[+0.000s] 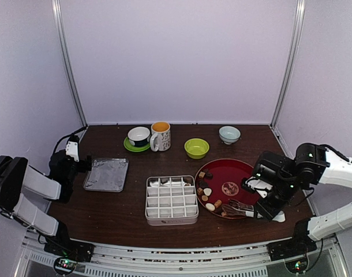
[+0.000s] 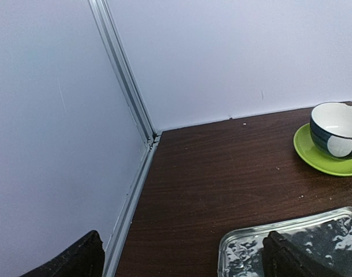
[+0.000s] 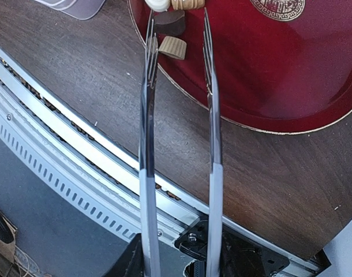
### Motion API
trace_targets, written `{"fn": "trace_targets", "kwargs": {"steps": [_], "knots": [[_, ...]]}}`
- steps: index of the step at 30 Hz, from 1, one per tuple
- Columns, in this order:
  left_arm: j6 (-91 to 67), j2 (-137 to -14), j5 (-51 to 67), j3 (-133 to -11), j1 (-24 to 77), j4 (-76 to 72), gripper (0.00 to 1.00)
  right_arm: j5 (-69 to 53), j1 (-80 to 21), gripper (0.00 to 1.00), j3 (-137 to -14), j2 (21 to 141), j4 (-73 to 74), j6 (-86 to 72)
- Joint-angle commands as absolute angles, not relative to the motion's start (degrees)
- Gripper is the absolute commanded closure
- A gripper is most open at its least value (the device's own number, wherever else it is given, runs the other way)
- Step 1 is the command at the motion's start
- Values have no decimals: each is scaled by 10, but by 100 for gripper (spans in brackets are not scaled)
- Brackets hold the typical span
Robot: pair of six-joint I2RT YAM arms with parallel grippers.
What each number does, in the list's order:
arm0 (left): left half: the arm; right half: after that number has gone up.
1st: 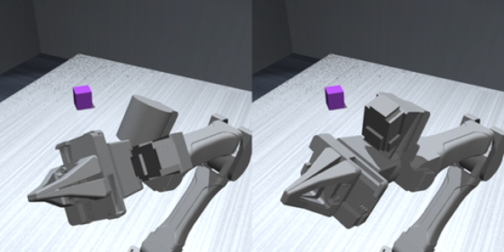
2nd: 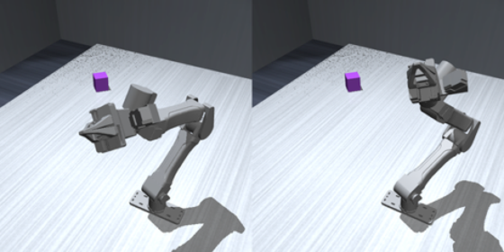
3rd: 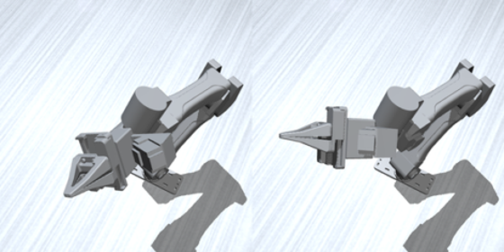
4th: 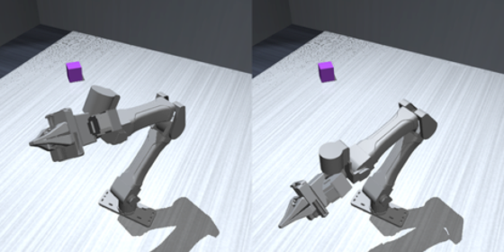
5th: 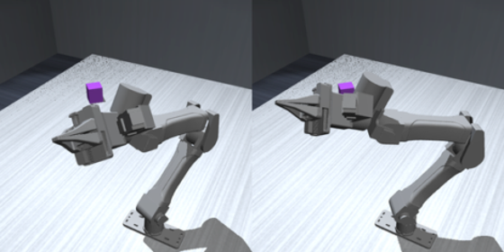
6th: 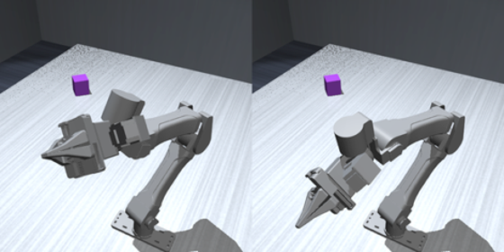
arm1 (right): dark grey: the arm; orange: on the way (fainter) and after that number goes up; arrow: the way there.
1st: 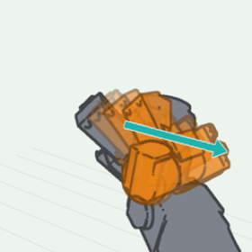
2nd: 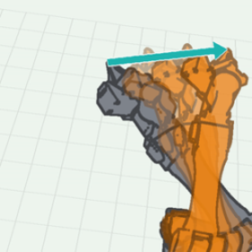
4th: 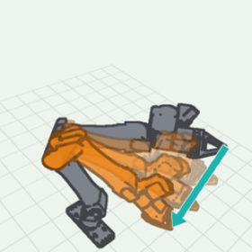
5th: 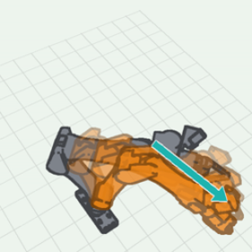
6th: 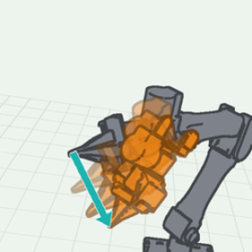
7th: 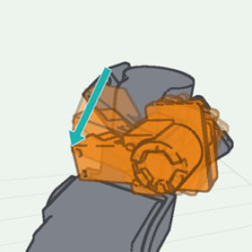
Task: Pack the chocolate
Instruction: Pick up the fake chocolate from the plate.
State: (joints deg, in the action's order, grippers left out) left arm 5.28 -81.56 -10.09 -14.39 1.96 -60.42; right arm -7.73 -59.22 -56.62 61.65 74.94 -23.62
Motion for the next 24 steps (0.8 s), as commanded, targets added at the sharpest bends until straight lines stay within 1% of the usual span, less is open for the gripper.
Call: {"fn": "trace_targets", "kwargs": {"steps": [1, 24], "knots": [[53, -817, -100, -153, 16, -641, 2, -83, -587, 61, -562, 632, 727, -220], [53, -817, -100, -153, 16, -641, 2, -97, -578, 61, -564, 653, 711, -208]]}}
